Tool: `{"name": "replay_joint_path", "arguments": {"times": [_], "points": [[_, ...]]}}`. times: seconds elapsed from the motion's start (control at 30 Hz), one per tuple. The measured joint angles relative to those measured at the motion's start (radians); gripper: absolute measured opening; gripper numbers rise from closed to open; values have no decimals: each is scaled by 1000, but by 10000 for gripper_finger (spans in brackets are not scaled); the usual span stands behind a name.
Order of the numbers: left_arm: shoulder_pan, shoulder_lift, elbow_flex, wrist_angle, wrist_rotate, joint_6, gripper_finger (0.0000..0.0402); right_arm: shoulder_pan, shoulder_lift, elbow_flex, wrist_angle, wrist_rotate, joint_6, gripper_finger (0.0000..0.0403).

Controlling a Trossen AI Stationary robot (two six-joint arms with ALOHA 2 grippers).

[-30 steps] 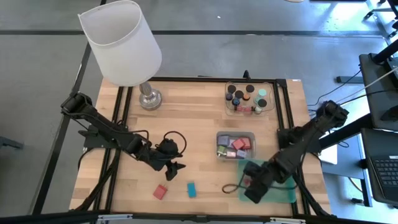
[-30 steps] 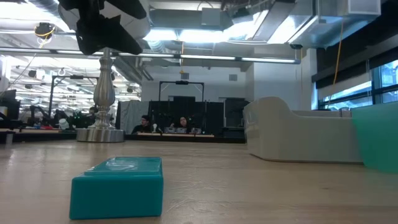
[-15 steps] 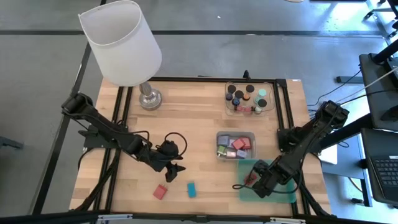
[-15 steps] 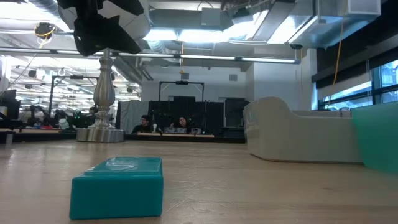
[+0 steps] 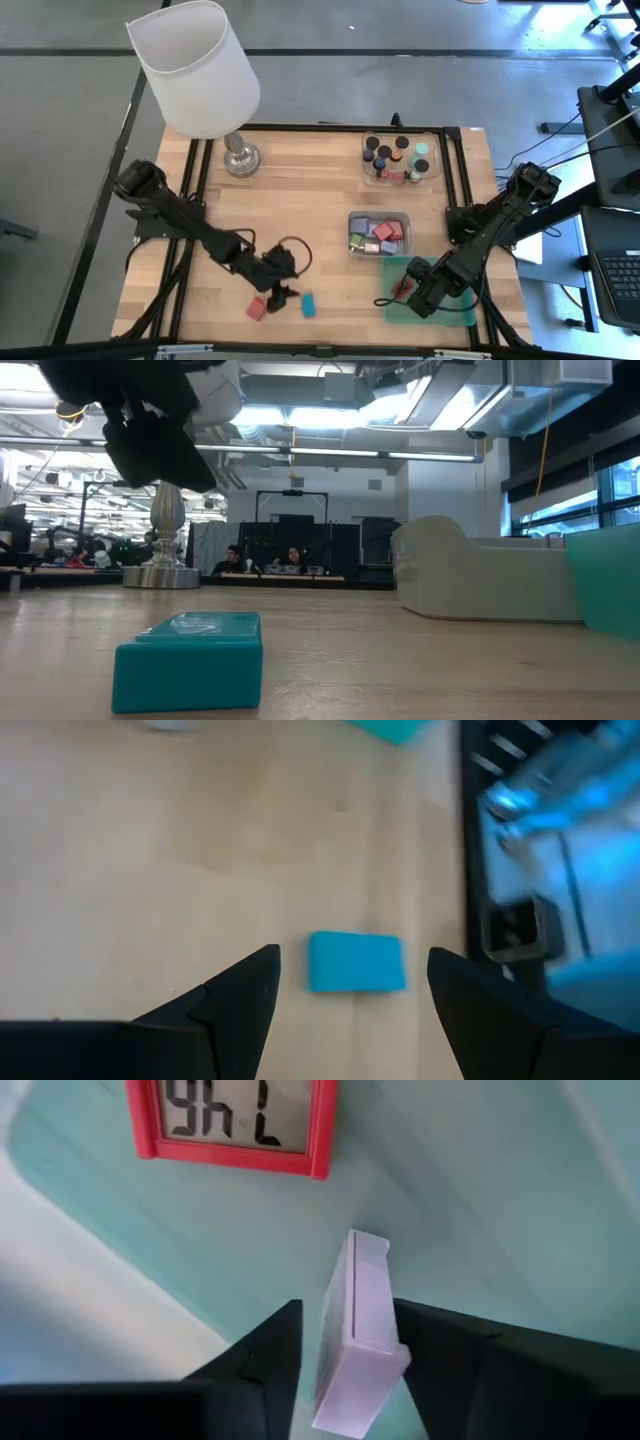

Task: Pick & Place Office items
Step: Put the white timer into the green bin, then put the blue timer into the green bin

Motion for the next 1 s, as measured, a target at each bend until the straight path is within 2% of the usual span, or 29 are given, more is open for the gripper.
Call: {"name": "replay_joint_path", "arguments": {"times": [0.27, 0.4, 0.53, 0.73, 1.0], "points": [[-25, 107, 0, 254, 86, 399, 251, -1, -1, 0, 1, -14, -2, 237], [-2, 108, 0, 275, 124, 581, 251, -11, -1, 1, 1, -61, 36, 285], [41, 108, 0, 272, 187, 691, 251, -14, -1, 13, -2, -105, 90, 319], [120, 108, 0, 264, 317, 893, 251, -14, -1, 95, -8, -97, 156, 345], [204, 123, 0, 251, 510, 1061, 251, -14, -2, 202, -34, -57, 231, 350]]}}
